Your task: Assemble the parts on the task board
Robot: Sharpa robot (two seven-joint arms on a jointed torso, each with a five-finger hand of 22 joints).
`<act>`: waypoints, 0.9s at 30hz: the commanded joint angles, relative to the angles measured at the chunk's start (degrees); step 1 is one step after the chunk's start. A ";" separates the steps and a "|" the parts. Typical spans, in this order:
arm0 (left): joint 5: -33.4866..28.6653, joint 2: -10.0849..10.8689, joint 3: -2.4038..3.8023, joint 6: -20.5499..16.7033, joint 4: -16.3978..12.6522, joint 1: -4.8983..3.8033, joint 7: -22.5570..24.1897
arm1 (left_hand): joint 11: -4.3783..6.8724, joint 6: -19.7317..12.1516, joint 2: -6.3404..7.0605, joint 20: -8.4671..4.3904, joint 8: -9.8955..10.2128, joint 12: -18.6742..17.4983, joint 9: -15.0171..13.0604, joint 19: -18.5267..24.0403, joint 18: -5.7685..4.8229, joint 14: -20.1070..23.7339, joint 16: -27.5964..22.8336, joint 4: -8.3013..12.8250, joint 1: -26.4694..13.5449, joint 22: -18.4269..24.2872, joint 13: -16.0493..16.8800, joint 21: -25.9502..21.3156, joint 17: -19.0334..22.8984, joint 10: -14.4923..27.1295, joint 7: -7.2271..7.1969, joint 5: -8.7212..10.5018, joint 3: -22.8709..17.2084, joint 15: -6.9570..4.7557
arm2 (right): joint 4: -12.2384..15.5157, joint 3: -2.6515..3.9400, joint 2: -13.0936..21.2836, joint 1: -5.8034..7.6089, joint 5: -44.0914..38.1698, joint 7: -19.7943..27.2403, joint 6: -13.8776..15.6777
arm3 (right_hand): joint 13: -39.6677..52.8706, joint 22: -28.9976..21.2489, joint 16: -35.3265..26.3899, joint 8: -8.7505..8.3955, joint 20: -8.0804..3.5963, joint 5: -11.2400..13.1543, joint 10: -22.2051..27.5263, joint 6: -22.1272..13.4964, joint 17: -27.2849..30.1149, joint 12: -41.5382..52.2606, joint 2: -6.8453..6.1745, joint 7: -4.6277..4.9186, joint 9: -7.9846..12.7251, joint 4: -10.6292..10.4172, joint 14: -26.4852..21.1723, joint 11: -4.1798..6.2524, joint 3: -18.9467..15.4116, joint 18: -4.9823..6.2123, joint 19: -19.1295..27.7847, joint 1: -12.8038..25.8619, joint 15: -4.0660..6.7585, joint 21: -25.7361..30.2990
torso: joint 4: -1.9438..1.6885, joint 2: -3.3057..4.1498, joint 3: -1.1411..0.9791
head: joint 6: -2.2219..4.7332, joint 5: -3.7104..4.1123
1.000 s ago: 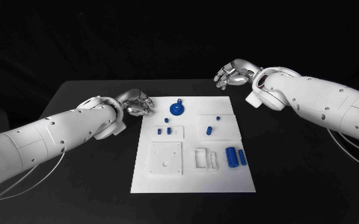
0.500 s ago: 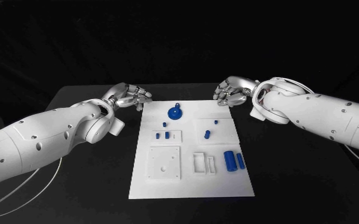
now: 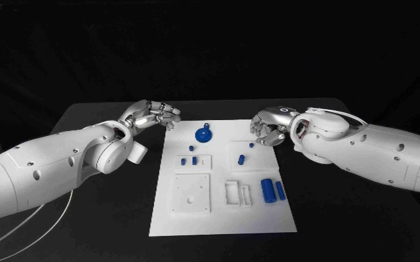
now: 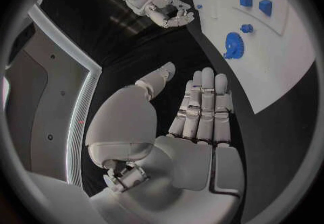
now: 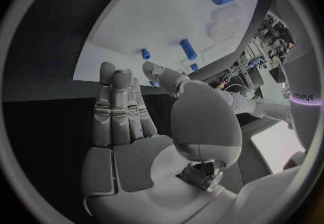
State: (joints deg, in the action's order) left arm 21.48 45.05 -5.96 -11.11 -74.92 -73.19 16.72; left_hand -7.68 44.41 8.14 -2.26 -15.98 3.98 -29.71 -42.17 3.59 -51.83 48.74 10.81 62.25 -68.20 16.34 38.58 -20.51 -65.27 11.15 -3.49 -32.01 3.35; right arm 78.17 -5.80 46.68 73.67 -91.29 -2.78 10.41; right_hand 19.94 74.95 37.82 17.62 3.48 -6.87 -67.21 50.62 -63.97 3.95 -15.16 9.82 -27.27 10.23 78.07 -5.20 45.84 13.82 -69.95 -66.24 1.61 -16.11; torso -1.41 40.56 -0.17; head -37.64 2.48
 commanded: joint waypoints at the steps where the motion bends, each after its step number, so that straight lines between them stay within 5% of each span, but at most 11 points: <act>1: -0.22 -0.18 0.04 0.56 0.11 -0.04 2.43 | 0.02 -0.50 -0.03 0.05 -0.56 0.15 -0.14 -0.13 -0.49 -0.49 -0.51 -0.08 -0.69 0.02 0.05 -0.27 -0.15 0.25 0.11 -0.29 0.47 0.16 | 0.32 0.03 -0.12 -0.57 -5.39 -2.87 0.96 | -0.53 1.22 0.51 -0.16 0.01 0.79 0.64 -0.14 0.26 -0.26 -0.94 0.05 0.10 -0.76 -0.13 -0.10 0.91 1.18 -0.54 -0.17 -0.40 -0.45 | -0.05 -0.04 0.06 | -0.06 0.48; 14: 2.59 -0.37 0.04 -0.31 -0.09 -0.04 3.18 | -0.05 -1.33 0.62 0.16 -1.90 0.16 -0.21 -0.16 -0.41 -0.70 -1.60 -0.89 -2.44 -0.07 0.14 -0.89 -0.55 0.58 0.13 -0.42 2.06 0.27 | 1.12 0.03 -1.61 -1.75 -4.90 -2.06 -0.32 | -1.28 1.36 2.22 0.02 -0.48 0.78 -0.04 0.38 0.35 0.07 -1.12 -0.16 0.14 -1.48 0.31 0.11 1.24 1.18 -1.32 -0.41 -0.20 -1.38 | 0.03 0.08 -0.04 | -0.37 -0.44; 27: 1.16 -0.80 0.06 0.42 0.18 -0.05 2.93 | -0.06 -1.64 0.36 0.19 -2.39 0.19 -0.16 -0.16 -0.36 -0.73 -1.98 -1.28 -3.00 -0.14 0.18 -1.14 -0.76 0.67 0.13 -0.53 2.49 0.30 | 0.54 0.01 -2.19 -2.22 -5.78 -2.10 -1.54 | -1.34 1.34 3.59 0.53 -0.51 2.17 -1.94 1.58 0.87 0.69 -0.12 -0.66 -0.02 -1.08 -0.28 0.60 3.55 1.18 -1.04 -1.84 0.25 -1.97 | -0.07 0.02 -0.03 | -0.80 -0.36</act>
State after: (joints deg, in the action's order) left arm 23.36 44.38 -5.94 -11.27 -74.74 -73.19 18.74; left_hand -7.84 43.09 8.57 -2.25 -18.03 3.98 -29.84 -42.18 3.09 -52.05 47.11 9.53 59.81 -68.27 16.46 37.82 -21.20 -65.04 11.24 -3.71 -29.79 3.57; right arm 78.86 -5.75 44.59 71.61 -95.60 -4.64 10.11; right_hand 18.50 74.93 41.15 17.92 2.97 -4.66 -68.72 51.87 -63.17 4.44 -15.38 9.21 -27.20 9.22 77.79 -4.60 49.00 14.48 -71.06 -67.44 1.55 -17.86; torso -1.41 40.59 -0.19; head -38.33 1.94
